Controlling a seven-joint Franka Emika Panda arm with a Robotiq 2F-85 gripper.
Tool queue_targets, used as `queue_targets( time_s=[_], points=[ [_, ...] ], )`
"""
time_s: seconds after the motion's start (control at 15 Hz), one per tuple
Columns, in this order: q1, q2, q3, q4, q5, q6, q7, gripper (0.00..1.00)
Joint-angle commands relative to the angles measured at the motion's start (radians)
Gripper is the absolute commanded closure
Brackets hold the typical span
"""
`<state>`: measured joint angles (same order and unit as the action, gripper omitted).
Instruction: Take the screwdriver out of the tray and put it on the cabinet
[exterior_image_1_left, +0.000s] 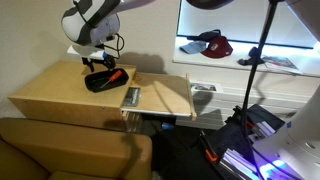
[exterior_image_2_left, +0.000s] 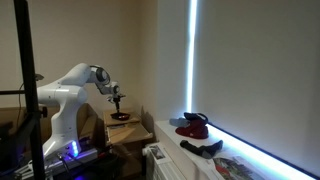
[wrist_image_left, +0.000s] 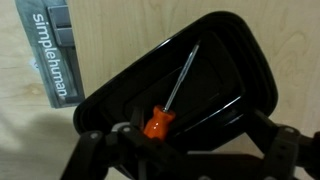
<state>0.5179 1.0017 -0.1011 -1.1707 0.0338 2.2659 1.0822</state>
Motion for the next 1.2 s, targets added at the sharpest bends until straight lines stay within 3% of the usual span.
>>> queue_targets(
  time_s=[0.0, 0.27, 0.33, 0.53, 0.67, 1.13],
  points=[
    [0.05, -0.011, -0.076, -0.037, -0.042, -0.074, 0.145, 0.0],
    [0.041, -0.005, -0.074, -0.055, -0.018, -0.128, 0.205, 0.0],
    [0.012, 0.004, -0.024, -0.024, -0.077, -0.116, 0.206, 0.0],
    [0.004, 0.006, -0.009, -0.024, -0.1, -0.116, 0.215, 0.0],
    [0.048, -0.006, -0.077, -0.042, -0.1, -0.097, 0.247, 0.0],
    [0.045, -0.037, -0.107, -0.084, -0.088, -0.027, 0.329, 0.0]
  ],
)
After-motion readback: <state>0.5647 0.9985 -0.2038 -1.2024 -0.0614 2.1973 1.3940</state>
